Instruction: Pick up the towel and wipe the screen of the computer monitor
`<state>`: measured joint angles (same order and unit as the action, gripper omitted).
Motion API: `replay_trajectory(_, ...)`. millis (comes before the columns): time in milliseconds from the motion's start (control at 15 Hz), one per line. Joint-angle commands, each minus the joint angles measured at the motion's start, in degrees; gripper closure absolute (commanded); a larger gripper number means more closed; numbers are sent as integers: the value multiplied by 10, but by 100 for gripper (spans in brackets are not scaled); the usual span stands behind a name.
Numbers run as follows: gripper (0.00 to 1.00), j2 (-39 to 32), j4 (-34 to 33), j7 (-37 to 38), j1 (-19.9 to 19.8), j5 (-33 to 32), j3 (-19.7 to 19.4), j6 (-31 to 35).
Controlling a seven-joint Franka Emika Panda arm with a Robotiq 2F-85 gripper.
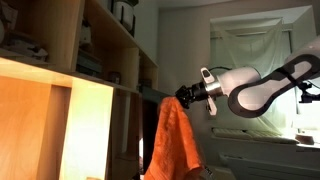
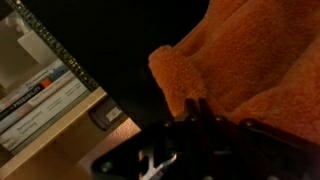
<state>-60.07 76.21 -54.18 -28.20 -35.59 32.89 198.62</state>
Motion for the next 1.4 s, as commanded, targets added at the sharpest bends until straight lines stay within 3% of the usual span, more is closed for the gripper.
replay_trajectory(0,95,49,11,-23,31,55,-25,0)
replay_trajectory(333,95,93,-8,-38,74,128,-46,0)
replay_trajectory(533,96,147,11,-35,126,219,-115,0)
replay_trajectory(600,95,100,-11,-30,95,169,-69,0)
replay_trajectory(733,95,122,-11,-30,119,201,-99,0)
replay_trajectory(1133,95,127,-5,-30,122,206,-107,-1)
replay_trajectory(1200,97,119,-19,-37,141,229,-141,-1)
replay_trajectory(1333,96,103,-16,-40,139,232,-157,-2)
